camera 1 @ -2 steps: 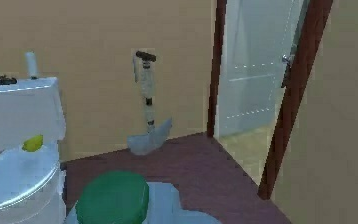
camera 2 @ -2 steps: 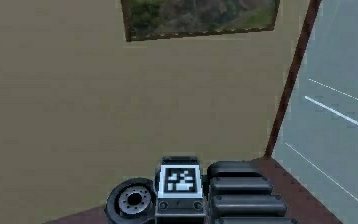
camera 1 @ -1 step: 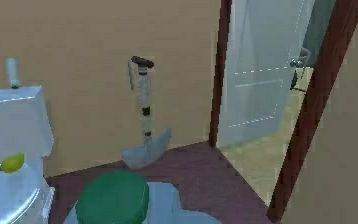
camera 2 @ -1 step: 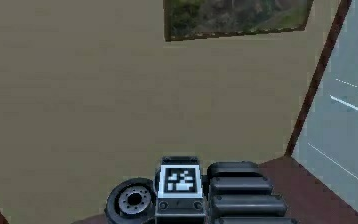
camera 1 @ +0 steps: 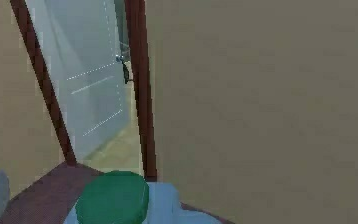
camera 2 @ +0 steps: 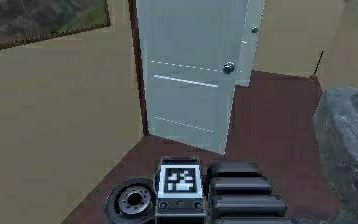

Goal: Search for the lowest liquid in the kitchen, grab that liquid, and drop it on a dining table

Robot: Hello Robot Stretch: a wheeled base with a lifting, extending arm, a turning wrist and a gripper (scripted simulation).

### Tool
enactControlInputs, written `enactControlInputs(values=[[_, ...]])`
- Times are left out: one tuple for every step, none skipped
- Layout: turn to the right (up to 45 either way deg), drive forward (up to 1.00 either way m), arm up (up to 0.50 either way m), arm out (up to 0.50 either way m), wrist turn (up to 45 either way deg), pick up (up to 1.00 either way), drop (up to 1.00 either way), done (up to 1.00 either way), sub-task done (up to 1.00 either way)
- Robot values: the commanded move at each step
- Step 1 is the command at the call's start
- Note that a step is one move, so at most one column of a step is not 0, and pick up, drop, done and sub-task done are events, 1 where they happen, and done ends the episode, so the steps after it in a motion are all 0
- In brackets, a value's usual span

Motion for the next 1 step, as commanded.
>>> enactControlInputs(values=[[30.0,0.00,0.00,0.00,0.0,0.00,0.00,0.00,0.00]])
